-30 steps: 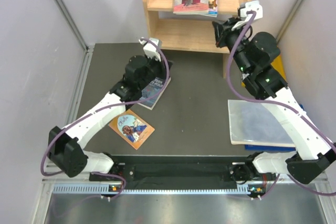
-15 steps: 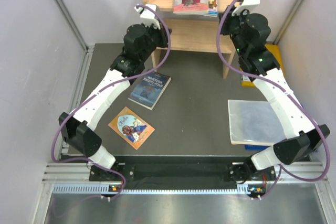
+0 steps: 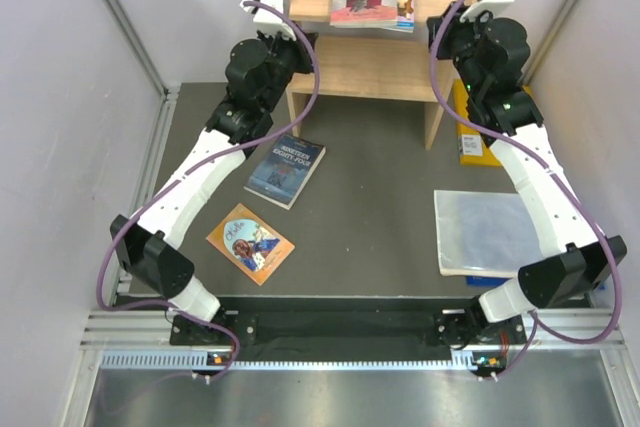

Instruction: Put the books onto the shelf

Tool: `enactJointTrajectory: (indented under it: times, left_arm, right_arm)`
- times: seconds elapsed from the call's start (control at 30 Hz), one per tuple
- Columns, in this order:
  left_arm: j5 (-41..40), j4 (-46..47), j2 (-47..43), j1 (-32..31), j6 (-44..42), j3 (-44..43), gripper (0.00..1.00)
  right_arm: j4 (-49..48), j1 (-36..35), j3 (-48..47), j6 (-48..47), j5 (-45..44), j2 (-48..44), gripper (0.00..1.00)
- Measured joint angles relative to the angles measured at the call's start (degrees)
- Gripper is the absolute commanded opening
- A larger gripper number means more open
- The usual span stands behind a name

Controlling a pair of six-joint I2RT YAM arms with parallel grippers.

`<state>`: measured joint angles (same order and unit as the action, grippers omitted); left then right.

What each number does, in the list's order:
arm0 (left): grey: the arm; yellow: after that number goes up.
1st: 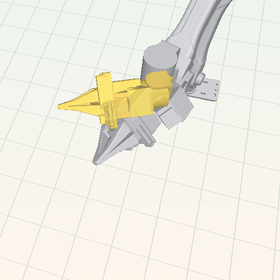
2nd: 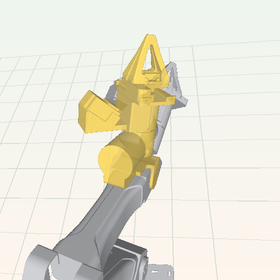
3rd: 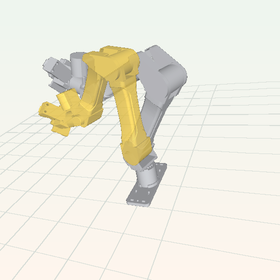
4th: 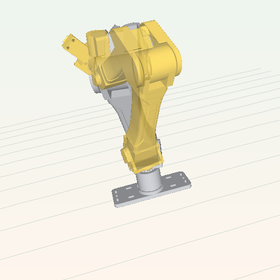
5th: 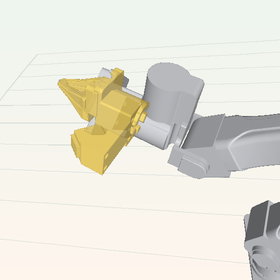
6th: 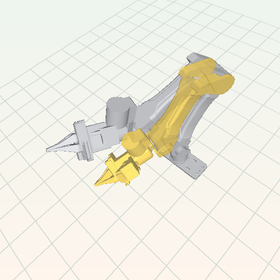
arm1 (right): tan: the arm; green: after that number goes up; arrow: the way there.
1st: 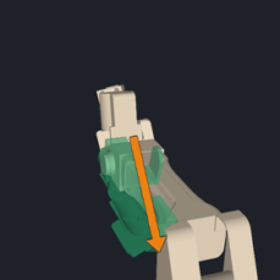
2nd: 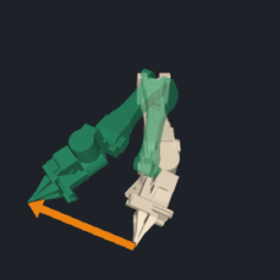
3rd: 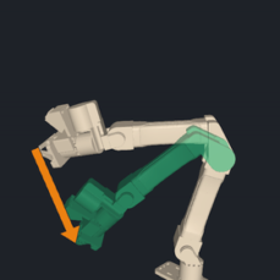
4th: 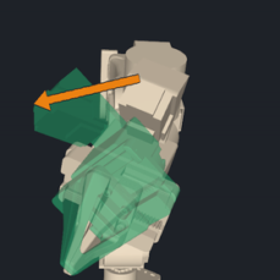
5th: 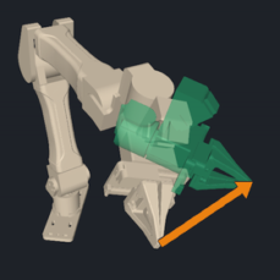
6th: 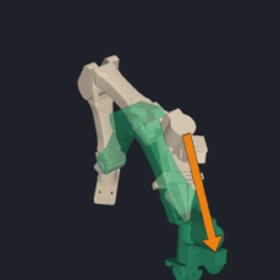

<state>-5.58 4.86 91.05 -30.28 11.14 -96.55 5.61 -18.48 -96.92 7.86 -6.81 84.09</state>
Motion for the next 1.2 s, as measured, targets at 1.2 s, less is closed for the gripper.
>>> enactJointTrajectory:
  times: [1.2]
  left_arm:
    - [9.3,-0.1,27.4,6.1,8.8,-33.0,0.0]
  right_arm:
    - [-3.3,2.2,-10.1,5.2,-2.1,13.2,0.34]
